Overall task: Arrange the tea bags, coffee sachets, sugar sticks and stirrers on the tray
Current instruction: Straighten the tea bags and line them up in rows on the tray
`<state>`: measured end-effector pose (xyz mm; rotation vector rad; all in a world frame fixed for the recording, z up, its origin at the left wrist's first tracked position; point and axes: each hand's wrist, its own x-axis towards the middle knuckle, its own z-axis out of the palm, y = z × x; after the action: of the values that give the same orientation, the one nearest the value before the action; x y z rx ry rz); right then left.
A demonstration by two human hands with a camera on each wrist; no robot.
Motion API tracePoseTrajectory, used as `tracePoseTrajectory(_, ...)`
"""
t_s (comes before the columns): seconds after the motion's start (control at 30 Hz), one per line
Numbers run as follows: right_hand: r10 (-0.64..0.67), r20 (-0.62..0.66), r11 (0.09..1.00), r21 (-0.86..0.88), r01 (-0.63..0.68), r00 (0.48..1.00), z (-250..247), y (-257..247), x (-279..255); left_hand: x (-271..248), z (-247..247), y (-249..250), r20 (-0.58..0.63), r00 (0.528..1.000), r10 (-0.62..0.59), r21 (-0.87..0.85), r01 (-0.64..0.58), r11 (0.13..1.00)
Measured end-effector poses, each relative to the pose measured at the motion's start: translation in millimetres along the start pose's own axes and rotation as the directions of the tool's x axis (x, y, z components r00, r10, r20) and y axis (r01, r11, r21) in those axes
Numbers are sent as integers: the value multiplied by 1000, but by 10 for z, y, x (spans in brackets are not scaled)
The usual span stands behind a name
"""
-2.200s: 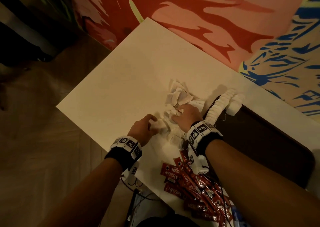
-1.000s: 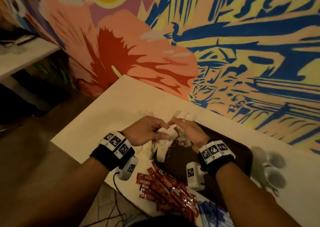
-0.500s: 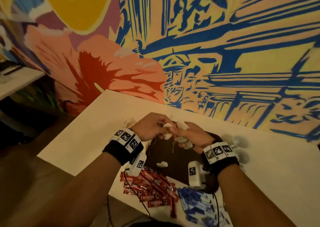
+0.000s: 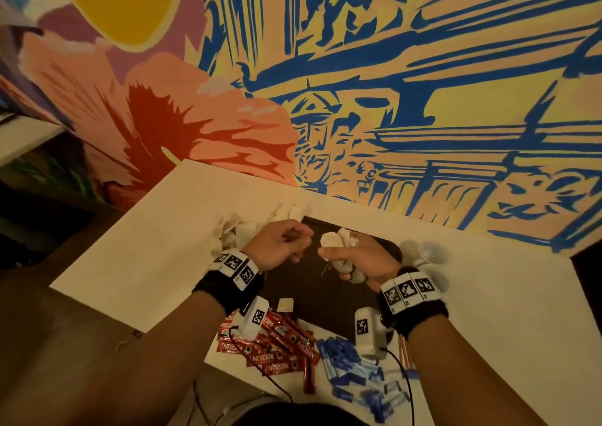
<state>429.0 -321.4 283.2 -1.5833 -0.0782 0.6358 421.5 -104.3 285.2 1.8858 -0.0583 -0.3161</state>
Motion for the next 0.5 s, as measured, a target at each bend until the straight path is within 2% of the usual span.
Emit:
tracePoseTrajectory(0.1,15,-43,1000,28,-14,999,-56,23,-12,47,12,-425,22,987,-160,309,146,940)
tracePoseTrajectory(0.2,-11,-34,998,58,13,999,-66,59,17,42,75,-852,58,954,-295,574,210,791)
tracePoseTrajectory(0.33,17,-96,997,74,-10,995,-25,31,41,25,191,-1247,121,912,-392,794,148,590)
tracePoseTrajectory(0.43,53,-179,996,87,-38,982,11,46,75,39,283,-1432,147,909,-390,884,56,464)
tracePoseTrajectory(0.5,77,-234,993,103,-54,969,26,72,102,63,341,-1485,162,922,-352,910,-2,415)
